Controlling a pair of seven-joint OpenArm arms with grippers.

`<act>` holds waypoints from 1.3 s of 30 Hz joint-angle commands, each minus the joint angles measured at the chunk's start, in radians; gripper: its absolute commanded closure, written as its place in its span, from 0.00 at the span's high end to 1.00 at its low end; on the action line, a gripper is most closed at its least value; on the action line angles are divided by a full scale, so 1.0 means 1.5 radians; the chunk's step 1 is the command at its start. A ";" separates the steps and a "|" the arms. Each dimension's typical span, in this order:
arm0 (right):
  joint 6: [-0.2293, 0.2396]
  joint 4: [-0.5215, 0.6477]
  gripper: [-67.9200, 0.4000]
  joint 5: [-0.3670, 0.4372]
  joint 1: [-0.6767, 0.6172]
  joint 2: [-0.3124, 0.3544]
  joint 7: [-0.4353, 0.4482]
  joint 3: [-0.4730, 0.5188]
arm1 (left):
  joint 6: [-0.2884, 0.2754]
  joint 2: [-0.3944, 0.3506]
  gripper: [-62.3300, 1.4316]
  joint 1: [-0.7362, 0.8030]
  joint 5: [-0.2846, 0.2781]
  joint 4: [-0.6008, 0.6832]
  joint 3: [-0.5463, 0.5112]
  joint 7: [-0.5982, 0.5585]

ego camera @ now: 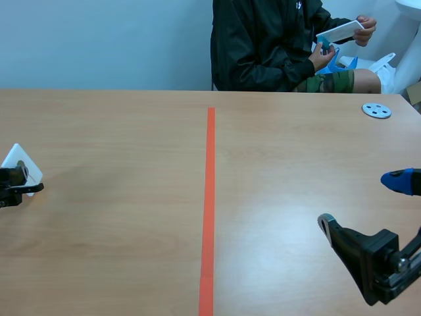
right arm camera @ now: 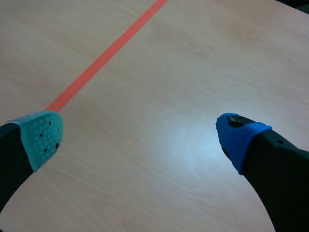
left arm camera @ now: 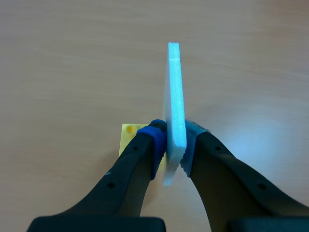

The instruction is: Sort the leaf by its shape. The table is split by an orange tape line. A compound leaf with several leaflets goes to the left side, a simple leaf with one blade goes to the right side. Return to the home posture when a red brick is placed on the table.

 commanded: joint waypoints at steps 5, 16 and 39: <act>-0.002 0.001 1.00 0.002 0.009 0.000 0.010 0.009 | -0.003 -0.004 0.09 -0.021 -0.003 -0.003 -0.001 -0.014; -0.002 0.001 1.00 0.002 0.009 0.000 0.010 0.009 | -0.008 -0.003 0.14 -0.021 -0.008 -0.007 -0.001 0.017; -0.002 0.001 1.00 0.002 0.010 0.000 0.010 0.009 | -0.024 -0.052 0.91 -0.006 -0.014 0.069 -0.002 0.024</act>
